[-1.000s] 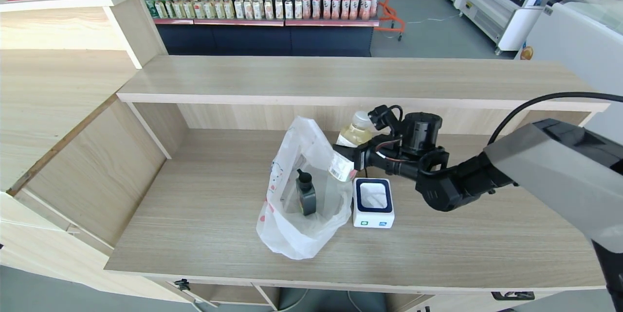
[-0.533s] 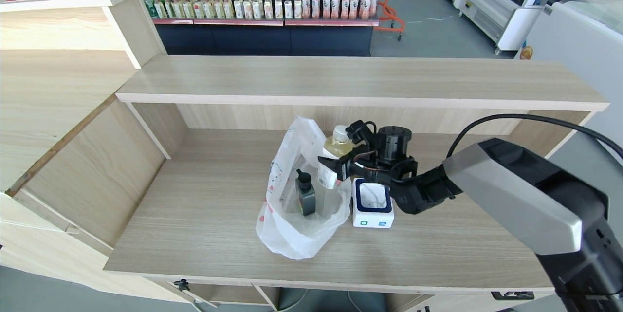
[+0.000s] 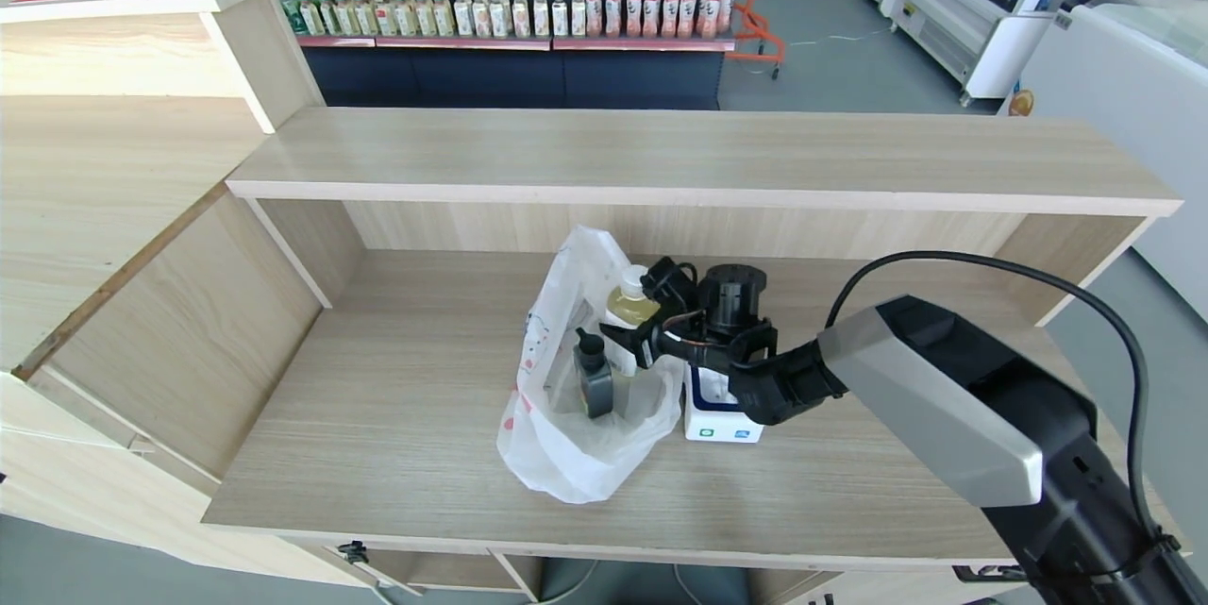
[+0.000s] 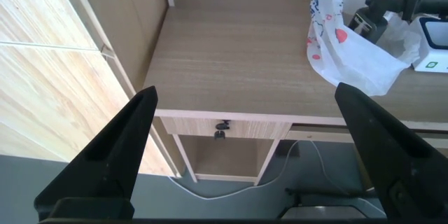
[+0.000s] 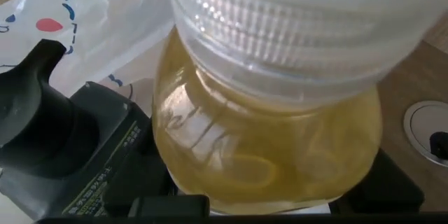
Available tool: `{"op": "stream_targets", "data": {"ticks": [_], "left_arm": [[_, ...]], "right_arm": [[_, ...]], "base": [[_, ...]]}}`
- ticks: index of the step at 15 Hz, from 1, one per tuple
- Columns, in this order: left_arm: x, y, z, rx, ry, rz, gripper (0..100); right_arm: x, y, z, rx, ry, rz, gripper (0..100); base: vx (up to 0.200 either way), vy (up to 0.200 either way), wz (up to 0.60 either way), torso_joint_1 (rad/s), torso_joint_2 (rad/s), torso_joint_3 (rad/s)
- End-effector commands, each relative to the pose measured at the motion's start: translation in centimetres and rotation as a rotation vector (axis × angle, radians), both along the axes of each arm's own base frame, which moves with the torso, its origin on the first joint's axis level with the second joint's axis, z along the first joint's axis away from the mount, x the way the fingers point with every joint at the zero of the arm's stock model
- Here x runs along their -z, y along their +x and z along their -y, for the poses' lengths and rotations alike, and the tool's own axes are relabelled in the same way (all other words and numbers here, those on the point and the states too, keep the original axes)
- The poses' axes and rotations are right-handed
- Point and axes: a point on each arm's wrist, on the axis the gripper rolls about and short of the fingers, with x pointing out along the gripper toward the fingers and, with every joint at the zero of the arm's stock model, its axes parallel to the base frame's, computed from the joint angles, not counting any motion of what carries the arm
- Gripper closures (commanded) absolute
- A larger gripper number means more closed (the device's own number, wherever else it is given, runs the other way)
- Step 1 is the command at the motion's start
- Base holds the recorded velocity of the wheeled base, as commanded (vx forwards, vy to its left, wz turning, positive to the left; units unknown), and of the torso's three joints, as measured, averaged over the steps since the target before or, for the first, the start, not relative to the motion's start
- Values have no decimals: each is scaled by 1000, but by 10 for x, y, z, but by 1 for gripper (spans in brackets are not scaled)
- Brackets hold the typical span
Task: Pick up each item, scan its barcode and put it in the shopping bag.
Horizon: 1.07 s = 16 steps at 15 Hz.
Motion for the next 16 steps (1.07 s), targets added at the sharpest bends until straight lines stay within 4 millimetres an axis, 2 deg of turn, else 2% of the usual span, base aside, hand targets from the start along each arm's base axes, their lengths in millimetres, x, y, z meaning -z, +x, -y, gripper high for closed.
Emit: {"op": "stream_targets", "data": {"ticks": [1, 6, 10, 14, 16], "left_arm": [[0, 0, 0, 0, 0, -1, 0], [0, 0, 0, 0, 0, 1, 0], [0, 0, 0, 0, 0, -1, 0], [0, 0, 0, 0, 0, 1, 0], [0, 0, 0, 0, 0, 1, 0]], "right_arm": [[8, 2, -2, -1, -6, -3, 0], [-11, 0, 4, 13, 37, -26, 0], [-49, -16, 11, 27, 206, -181, 0], [-75, -45, 21, 40, 304, -352, 0], [-89, -69, 35, 53, 322, -415, 0]], "base": [[0, 0, 0, 0, 0, 0], [0, 0, 0, 0, 0, 0], [0, 0, 0, 0, 0, 0], [0, 0, 0, 0, 0, 0], [0, 0, 0, 0, 0, 0]]}}
